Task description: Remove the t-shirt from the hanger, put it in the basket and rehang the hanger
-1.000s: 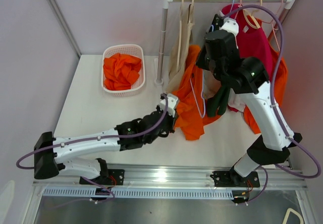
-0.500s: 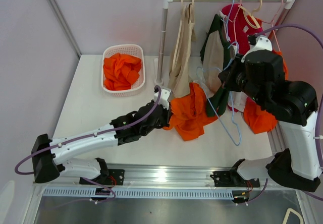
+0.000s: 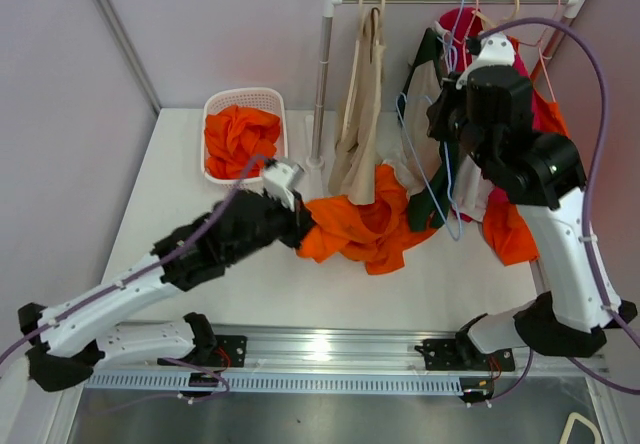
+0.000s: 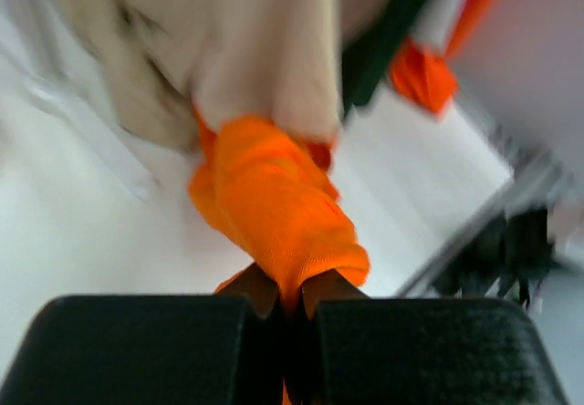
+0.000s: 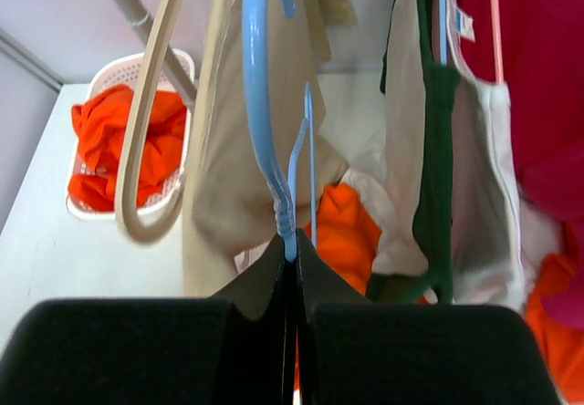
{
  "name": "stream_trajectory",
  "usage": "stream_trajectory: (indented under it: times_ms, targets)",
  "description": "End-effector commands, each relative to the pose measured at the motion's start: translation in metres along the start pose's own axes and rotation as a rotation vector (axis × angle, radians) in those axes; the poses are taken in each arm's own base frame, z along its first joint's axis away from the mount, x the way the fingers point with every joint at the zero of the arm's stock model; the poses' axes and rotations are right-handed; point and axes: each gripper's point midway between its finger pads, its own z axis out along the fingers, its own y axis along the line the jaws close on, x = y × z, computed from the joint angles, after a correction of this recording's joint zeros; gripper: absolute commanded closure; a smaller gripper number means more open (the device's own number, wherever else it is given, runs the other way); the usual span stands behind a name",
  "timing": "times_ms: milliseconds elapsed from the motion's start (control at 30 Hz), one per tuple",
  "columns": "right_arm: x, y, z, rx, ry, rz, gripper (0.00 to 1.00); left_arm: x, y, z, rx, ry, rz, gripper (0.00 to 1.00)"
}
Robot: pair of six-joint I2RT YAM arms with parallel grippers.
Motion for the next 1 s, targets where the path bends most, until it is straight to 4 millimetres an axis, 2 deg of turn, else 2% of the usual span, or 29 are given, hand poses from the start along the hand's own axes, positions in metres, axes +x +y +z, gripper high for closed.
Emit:
stream_trajectory:
  times_ms: [0, 33, 67, 100, 133, 167, 233, 267, 333, 367, 400, 433, 467, 500, 533, 567, 600, 633, 667, 767, 833, 867, 900, 933, 967]
  targets:
    - [-0.037, 0.013, 0.023, -0.109, -0.104, -0.003, 1.0, -0.075, 0.028, -0.037, -0.05, -0.12, -0.043, 0.99]
    - [-0.039, 0.015, 0.035, -0.12, -0.103, -0.005, 1.0, -0.084, 0.047, -0.036, -0.095, -0.123, -0.058, 0.99]
    - [-0.041, 0.017, 0.04, -0.138, -0.101, -0.008, 1.0, -0.111, 0.04, -0.047, -0.054, -0.177, -0.053, 0.99]
    - [-0.049, 0.018, 0.042, -0.151, -0.118, -0.007, 1.0, -0.121, 0.044, -0.05, -0.066, -0.195, -0.05, 0.99]
    - [-0.05, 0.02, 0.054, -0.147, -0.117, -0.016, 1.0, -0.124, 0.05, -0.051, -0.091, -0.185, -0.049, 0.99]
    - [-0.052, 0.022, 0.059, -0.151, -0.121, -0.025, 1.0, -0.156, 0.053, -0.061, -0.105, -0.242, -0.042, 0.99]
    - [-0.064, 0.023, 0.064, -0.167, -0.147, -0.039, 1.0, -0.173, 0.054, -0.062, -0.099, -0.255, -0.031, 0.99]
    - [-0.061, 0.025, 0.076, -0.167, -0.135, -0.047, 1.0, -0.204, 0.053, -0.08, -0.104, -0.333, -0.019, 0.99]
    - [-0.07, 0.027, 0.083, -0.18, -0.17, -0.059, 1.0, -0.218, 0.058, -0.067, -0.099, -0.334, -0.018, 0.99]
    - [-0.071, 0.026, 0.089, -0.178, -0.174, -0.062, 1.0, -0.247, 0.058, -0.08, -0.103, -0.418, -0.004, 0.99]
    - [-0.073, 0.025, 0.092, -0.177, -0.182, -0.061, 1.0, -0.254, 0.065, -0.062, -0.108, -0.413, -0.007, 0.99]
    - [-0.078, 0.024, 0.094, -0.179, -0.203, -0.066, 1.0, -0.262, 0.066, -0.055, -0.089, -0.418, -0.001, 0.99]
    - [-0.079, 0.022, 0.101, -0.173, -0.205, -0.065, 1.0, -0.292, 0.062, -0.069, -0.079, -0.495, 0.011, 0.99]
    - [-0.08, 0.02, 0.104, -0.168, -0.209, -0.063, 1.0, -0.301, 0.065, -0.062, -0.076, -0.505, 0.008, 0.99]
    - [-0.084, 0.022, 0.104, -0.179, -0.217, -0.059, 1.0, -0.302, 0.078, -0.034, -0.07, -0.466, -0.014, 0.99]
    - [-0.083, 0.017, 0.114, -0.167, -0.209, -0.057, 1.0, -0.334, 0.066, -0.054, -0.04, -0.554, 0.008, 0.99]
    - [-0.083, 0.015, 0.117, -0.165, -0.206, -0.056, 1.0, -0.34, 0.068, -0.047, -0.028, -0.557, 0.003, 0.99]
    - [-0.085, 0.013, 0.12, -0.162, -0.207, -0.06, 1.0, -0.342, 0.078, -0.027, -0.029, -0.54, -0.018, 0.99]
    - [-0.09, 0.009, 0.121, -0.155, -0.22, -0.058, 1.0, -0.366, 0.07, -0.048, -0.009, -0.619, 0.009, 0.99]
    - [-0.093, 0.007, 0.133, -0.155, -0.23, -0.064, 1.0, -0.391, 0.089, -0.052, -0.039, -0.701, 0.02, 0.99]
    - [-0.098, 0.004, 0.141, -0.153, -0.245, -0.061, 1.0, -0.407, 0.099, -0.064, -0.048, -0.775, 0.01, 0.99]
    - [-0.099, 0.003, 0.144, -0.152, -0.248, -0.06, 1.0, -0.408, 0.119, -0.067, -0.09, -0.791, -0.001, 0.99]
    - [-0.105, 0.003, 0.144, -0.154, -0.268, -0.058, 1.0, -0.414, 0.125, -0.074, -0.106, -0.826, 0.0, 0.99]
    - [-0.103, 0.003, 0.151, -0.157, -0.263, -0.06, 1.0, -0.42, 0.131, -0.079, -0.121, -0.861, -0.006, 0.99]
    - [-0.103, 0.004, 0.154, -0.159, -0.265, -0.062, 1.0, -0.428, 0.146, -0.086, -0.142, -0.916, 0.013, 0.99]
